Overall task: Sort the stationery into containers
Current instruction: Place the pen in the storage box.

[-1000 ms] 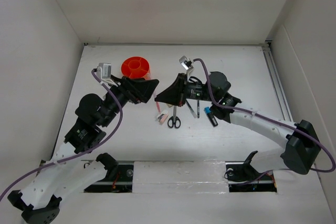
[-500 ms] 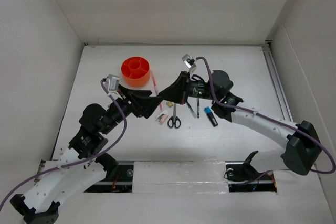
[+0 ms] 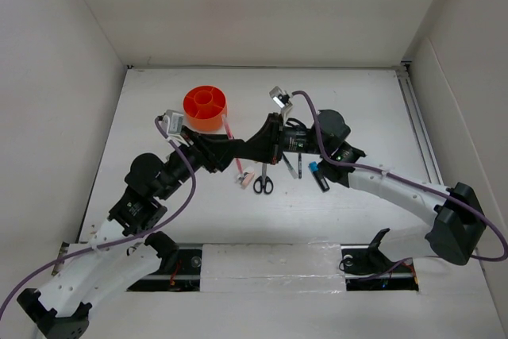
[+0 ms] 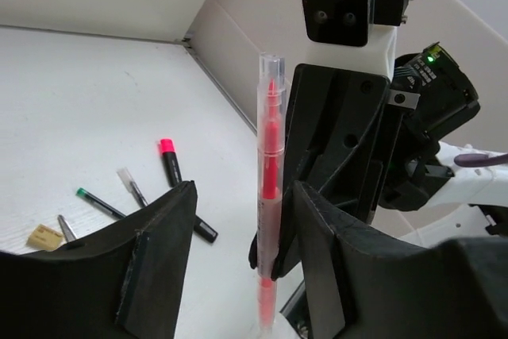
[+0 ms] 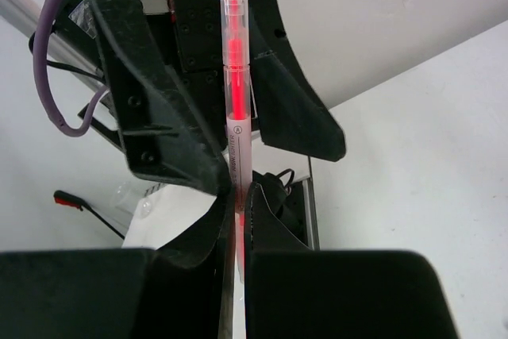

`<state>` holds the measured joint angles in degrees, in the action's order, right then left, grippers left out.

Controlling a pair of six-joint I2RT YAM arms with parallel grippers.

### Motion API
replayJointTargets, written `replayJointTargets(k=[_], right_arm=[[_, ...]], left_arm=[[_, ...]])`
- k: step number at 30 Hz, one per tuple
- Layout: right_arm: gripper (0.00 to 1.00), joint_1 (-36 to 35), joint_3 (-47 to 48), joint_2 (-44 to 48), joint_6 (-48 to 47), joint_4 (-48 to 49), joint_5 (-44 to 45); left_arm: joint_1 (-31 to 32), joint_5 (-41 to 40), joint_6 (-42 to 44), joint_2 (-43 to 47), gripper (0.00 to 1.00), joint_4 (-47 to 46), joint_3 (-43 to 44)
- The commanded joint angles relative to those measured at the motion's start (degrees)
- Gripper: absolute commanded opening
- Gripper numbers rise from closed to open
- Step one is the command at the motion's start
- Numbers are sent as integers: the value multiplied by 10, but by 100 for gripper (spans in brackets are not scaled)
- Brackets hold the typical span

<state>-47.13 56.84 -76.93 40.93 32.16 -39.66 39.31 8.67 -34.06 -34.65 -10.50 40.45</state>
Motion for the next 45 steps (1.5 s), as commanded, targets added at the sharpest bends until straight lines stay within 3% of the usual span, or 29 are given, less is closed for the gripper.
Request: replayJointTargets(k=[1, 3, 5, 6, 10, 15, 19, 20, 21, 22, 26, 30, 31, 34, 39, 45], right_arm=[[0, -10, 6, 18, -7, 47, -16], [0, -10, 6, 18, -7, 48, -16], [0, -16, 6, 18, -7, 48, -16], [0, -16, 6, 18, -7, 48, -16], [0, -16, 6, 18, -7, 48, -16], [0, -16, 0, 4, -22, 48, -16], [60, 38, -10, -23, -28, 48, -52], [87, 69, -20, -24, -28, 48, -52], [97, 87, -49, -16, -28, 48, -44], [100, 106, -64, -1, -34, 48, -44], [100, 178, -130, 82, -69, -34, -18], [100, 176, -141, 183, -140, -164, 47], [100, 176, -147, 201, -147, -179, 47], [100, 176, -163, 278, -154, -229, 53], [100, 176, -169, 401, -168, -322, 53], [100, 176, -149, 465, -197, -423, 68]], left_arm=[[2, -8, 2, 6, 47, -32, -1], [2, -15, 2, 6, 44, -32, -1], [-4, -15, 2, 6, 32, -32, -1], [-4, -15, 2, 6, 20, -32, -1], [-9, -15, 2, 0, 0, -25, 4], [-14, -41, -4, -12, 0, -25, 4], [-14, -102, 1, -44, 0, -37, 23], [-14, -131, 1, -55, 0, -37, 28], [-14, -145, 1, -66, 0, -43, 28], [-20, -155, 8, -90, 0, -60, 37], [-25, -232, 65, -179, 0, -90, 90], [-34, -407, 187, -277, 0, -205, 125], [-49, -413, 212, -302, 0, -216, 142], [-158, -302, 212, -415, 0, -168, 247], [-253, -227, 234, -495, 0, -246, 259], [-260, -192, 312, -571, 0, -294, 275]])
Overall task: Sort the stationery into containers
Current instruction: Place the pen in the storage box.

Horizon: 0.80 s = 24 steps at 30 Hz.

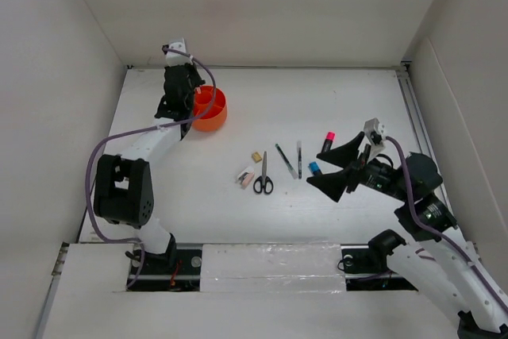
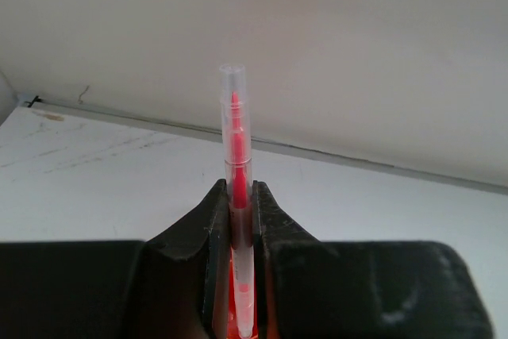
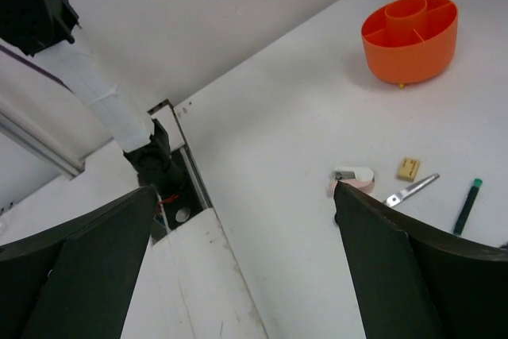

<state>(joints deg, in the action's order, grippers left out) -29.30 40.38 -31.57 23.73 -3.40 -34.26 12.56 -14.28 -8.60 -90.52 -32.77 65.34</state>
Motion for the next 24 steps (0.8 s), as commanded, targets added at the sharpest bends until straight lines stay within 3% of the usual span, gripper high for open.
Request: replayJointTargets(k=[1, 7, 24], right_arm=[[100, -2, 15, 17, -32, -77, 14], [100, -2, 30, 17, -51, -109, 25], [100, -2, 48, 37, -83, -139, -51]], left_arm=[[7, 37, 57, -25, 0, -77, 26], [1, 43, 74, -44, 0, -133, 19], [-4, 68, 70, -123, 0, -243, -11]])
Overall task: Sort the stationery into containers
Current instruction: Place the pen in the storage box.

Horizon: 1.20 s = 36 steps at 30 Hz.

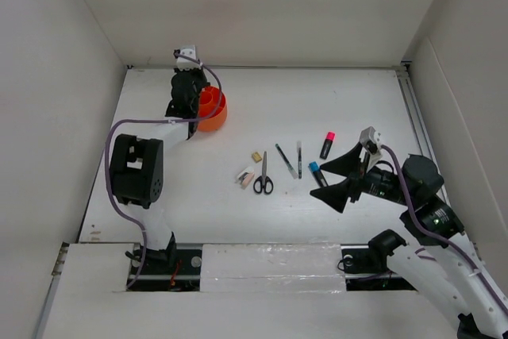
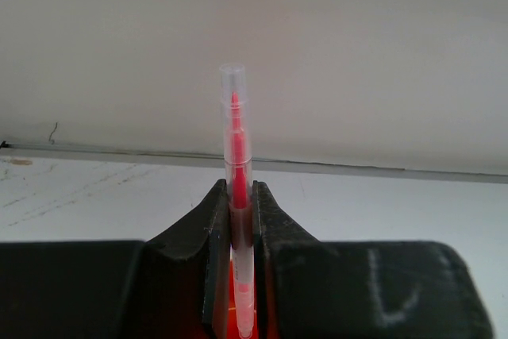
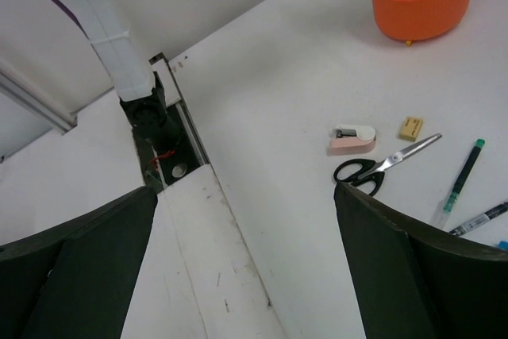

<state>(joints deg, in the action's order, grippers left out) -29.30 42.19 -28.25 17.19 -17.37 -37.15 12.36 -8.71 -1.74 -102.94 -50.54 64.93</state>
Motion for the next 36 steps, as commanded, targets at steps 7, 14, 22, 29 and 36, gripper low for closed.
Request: replayJointTargets(k=[7, 14, 22, 29, 36], right_arm=[[100, -2, 35, -13, -23, 2, -28], [100, -2, 30, -18, -23, 14, -34], [100, -2, 25, -12, -23, 14, -39], [100, -2, 25, -7, -18, 19, -39], [100, -2, 25, -1, -18, 19, -39]], left_arm=[[-2, 25, -26, -15, 0, -88, -29], [-2, 25, -50, -15, 0, -104, -64], [-2, 14, -63, -4, 0, -90, -82], [-2, -9, -79, 1, 9, -56, -83], [-2, -20, -85, 19, 39, -62, -97]])
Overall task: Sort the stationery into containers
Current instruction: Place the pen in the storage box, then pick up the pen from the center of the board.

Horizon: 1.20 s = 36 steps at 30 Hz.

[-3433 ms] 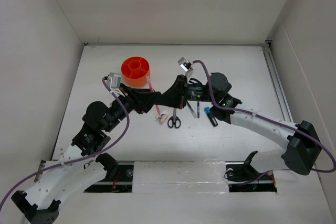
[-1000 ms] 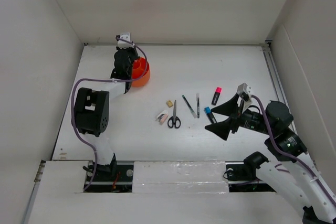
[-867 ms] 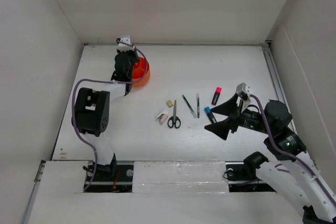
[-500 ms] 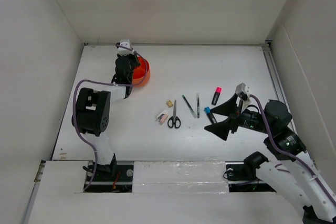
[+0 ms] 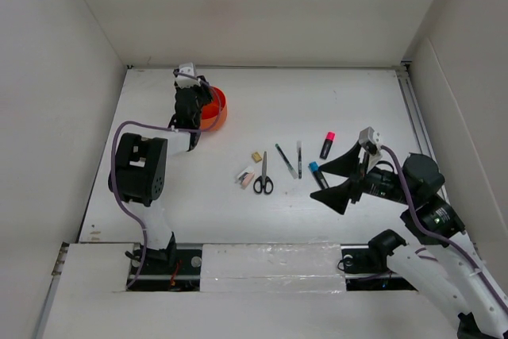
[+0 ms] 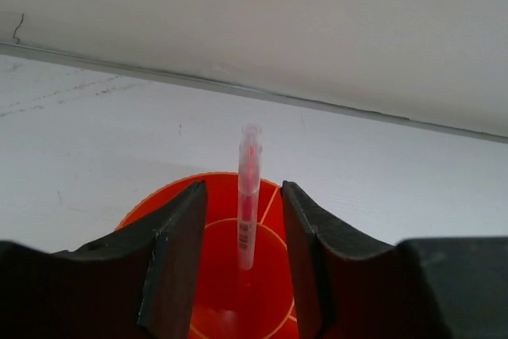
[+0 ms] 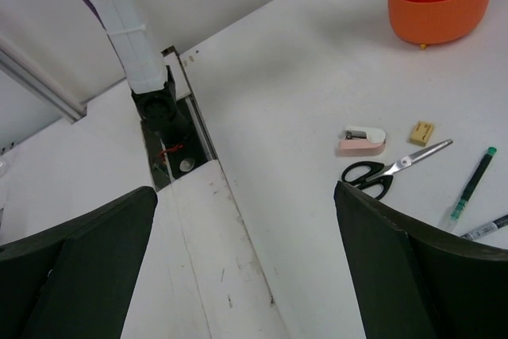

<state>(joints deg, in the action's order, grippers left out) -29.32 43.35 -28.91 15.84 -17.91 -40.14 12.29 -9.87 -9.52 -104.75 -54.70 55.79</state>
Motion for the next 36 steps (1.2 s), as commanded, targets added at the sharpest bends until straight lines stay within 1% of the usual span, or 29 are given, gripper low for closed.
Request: replayJointTargets(k=[1, 5, 7, 9, 10, 11, 14, 15, 16, 18, 19, 20, 21, 22, 23, 24, 25, 26, 28, 29, 30, 31, 34, 35, 36], right_arm=[[100, -2, 13, 10, -5, 19, -4], [100, -2, 13, 10, -5, 19, -4], [100, -2, 8, 10, -5, 19, 11], [100, -2, 2, 3, 7, 19, 40], [100, -2, -6, -4, 13, 28, 51], [100, -2, -12, -27, 33, 33, 66], [100, -2, -17, -86, 46, 44, 118], [100, -2, -17, -128, 46, 44, 135], [100, -2, -17, -147, 53, 38, 187], [100, -2, -2, -195, 53, 38, 236], [100, -2, 5, -209, 58, 38, 256], [100, -2, 11, -223, 58, 29, 296], [100, -2, 24, -237, 65, 29, 313], [100, -2, 32, -264, 65, 19, 332], [100, -2, 41, -276, 65, -3, 370], [100, -2, 49, -287, 65, -4, 387], [100, -2, 49, -301, 65, -4, 400], [100, -2, 49, -307, 54, 2, 406], [98, -2, 54, -317, 48, 18, 374], [96, -2, 59, -329, 40, 18, 369], [91, -2, 60, -336, 35, 23, 356], [90, -2, 73, -345, 35, 24, 356], [88, -7, 99, -394, 15, 4, 356], [86, -13, 104, -403, 10, 4, 350], [85, -19, 104, -417, 10, 9, 350]], left_arm=[[-2, -9, -12, 37, 44, -21, -11], [-2, -9, -24, 61, 53, -26, -24], [-2, -14, -44, 81, 63, -32, -34], [-2, -43, -65, 126, 76, -17, -40], [-2, -58, -85, 143, 96, -6, -40], [-2, -72, -97, 181, 100, 14, -40], [-2, -126, -131, 237, 100, 146, -6], [4, -141, -171, 270, 100, 249, 27], [4, -169, -207, 285, 100, 319, 50], [4, -193, -301, 325, 100, 460, 95], [4, -198, -392, 340, 100, 580, 119], [-2, -160, -412, 357, 100, 609, 119], [-2, -123, -427, 378, 100, 621, 105], [-8, -85, -427, 430, 100, 589, 53], [-8, -3, -422, 459, 100, 558, 21], [-8, 39, -422, 486, 100, 528, -11], [-8, 71, -422, 533, 100, 505, -38], [-8, 110, -429, 551, 100, 493, -76], [-8, 149, -407, 572, 100, 493, -86], [-8, 159, -392, 577, 100, 535, -86], [-8, 165, -378, 577, 100, 560, -77], [-8, 172, -345, 577, 100, 585, -71], [-8, 184, -285, 589, 100, 667, -52], [-8, 184, -265, 589, 100, 691, -44], [-8, 184, -229, 596, 100, 738, -26]])
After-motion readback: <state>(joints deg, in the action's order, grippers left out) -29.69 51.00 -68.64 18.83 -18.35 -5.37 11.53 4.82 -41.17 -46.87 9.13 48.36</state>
